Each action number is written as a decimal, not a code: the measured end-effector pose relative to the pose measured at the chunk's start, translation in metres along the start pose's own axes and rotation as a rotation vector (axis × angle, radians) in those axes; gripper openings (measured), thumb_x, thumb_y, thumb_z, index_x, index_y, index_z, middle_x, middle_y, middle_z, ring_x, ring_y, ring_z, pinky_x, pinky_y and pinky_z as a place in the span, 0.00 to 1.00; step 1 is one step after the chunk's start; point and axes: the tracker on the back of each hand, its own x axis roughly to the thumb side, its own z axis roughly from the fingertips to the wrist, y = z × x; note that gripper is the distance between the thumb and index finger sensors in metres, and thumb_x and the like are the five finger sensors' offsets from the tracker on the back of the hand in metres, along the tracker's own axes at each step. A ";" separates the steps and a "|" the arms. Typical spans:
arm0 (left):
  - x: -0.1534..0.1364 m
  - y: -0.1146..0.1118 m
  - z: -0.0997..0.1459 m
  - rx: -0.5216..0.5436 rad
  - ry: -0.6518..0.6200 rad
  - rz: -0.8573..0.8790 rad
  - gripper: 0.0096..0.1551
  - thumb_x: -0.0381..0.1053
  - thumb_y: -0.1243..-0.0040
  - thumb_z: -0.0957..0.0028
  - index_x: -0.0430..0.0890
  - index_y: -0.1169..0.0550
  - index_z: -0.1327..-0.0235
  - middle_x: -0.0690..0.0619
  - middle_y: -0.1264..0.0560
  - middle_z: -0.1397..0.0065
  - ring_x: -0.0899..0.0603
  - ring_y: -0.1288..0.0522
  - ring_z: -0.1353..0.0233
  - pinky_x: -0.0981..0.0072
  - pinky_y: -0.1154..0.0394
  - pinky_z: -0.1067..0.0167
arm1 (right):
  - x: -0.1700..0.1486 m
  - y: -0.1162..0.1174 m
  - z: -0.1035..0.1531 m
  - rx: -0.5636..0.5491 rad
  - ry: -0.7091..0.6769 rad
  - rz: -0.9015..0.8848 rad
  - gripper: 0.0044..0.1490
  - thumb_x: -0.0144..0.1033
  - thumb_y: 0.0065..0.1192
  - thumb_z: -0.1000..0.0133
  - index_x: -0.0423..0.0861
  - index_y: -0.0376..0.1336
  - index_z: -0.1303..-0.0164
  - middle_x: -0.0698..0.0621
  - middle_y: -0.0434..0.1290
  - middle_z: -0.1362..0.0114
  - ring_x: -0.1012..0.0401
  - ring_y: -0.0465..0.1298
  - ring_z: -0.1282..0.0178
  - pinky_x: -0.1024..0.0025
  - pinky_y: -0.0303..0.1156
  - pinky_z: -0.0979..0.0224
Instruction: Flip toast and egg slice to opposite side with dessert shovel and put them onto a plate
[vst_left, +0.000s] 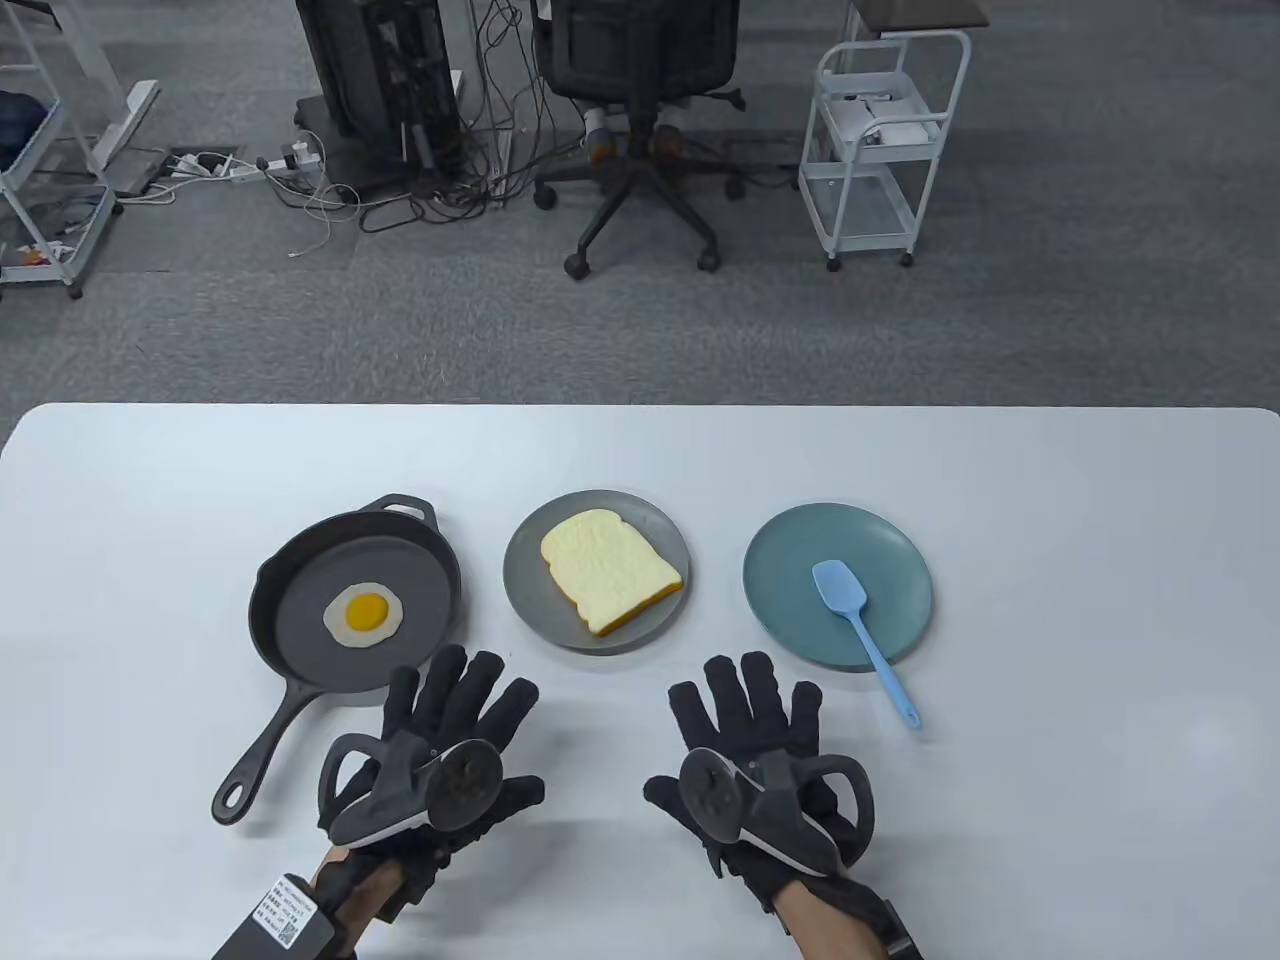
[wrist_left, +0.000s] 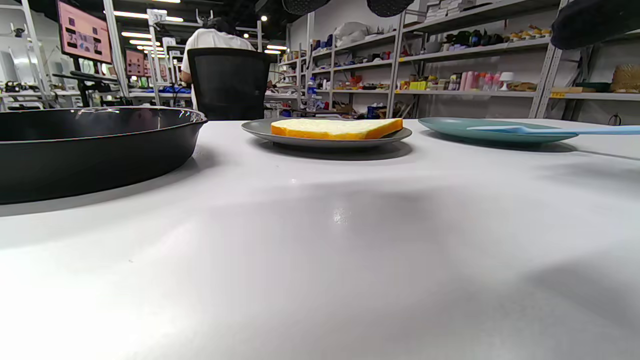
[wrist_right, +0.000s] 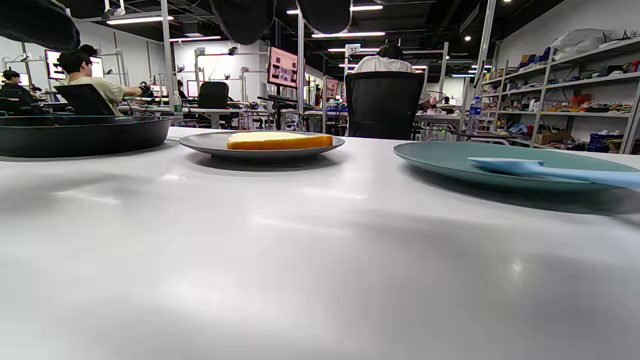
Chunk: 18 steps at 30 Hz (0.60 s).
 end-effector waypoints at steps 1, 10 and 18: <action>0.000 0.000 0.000 -0.002 -0.001 0.001 0.56 0.82 0.68 0.64 0.62 0.51 0.17 0.47 0.56 0.09 0.30 0.59 0.12 0.28 0.60 0.22 | 0.000 0.000 0.000 0.000 0.001 0.001 0.59 0.77 0.44 0.56 0.57 0.50 0.16 0.47 0.47 0.05 0.42 0.43 0.09 0.28 0.41 0.20; -0.002 0.002 0.000 0.000 0.008 0.001 0.57 0.82 0.68 0.64 0.62 0.51 0.17 0.47 0.56 0.09 0.29 0.59 0.12 0.28 0.60 0.22 | -0.001 0.000 0.001 0.007 0.020 -0.003 0.59 0.77 0.44 0.56 0.57 0.49 0.16 0.47 0.47 0.05 0.42 0.43 0.09 0.28 0.41 0.20; -0.017 0.008 0.001 0.020 0.062 0.013 0.57 0.81 0.68 0.64 0.61 0.51 0.17 0.47 0.56 0.09 0.30 0.59 0.12 0.28 0.60 0.22 | -0.003 0.002 0.000 0.023 0.035 -0.022 0.59 0.77 0.45 0.56 0.56 0.49 0.16 0.47 0.46 0.05 0.42 0.43 0.09 0.28 0.41 0.20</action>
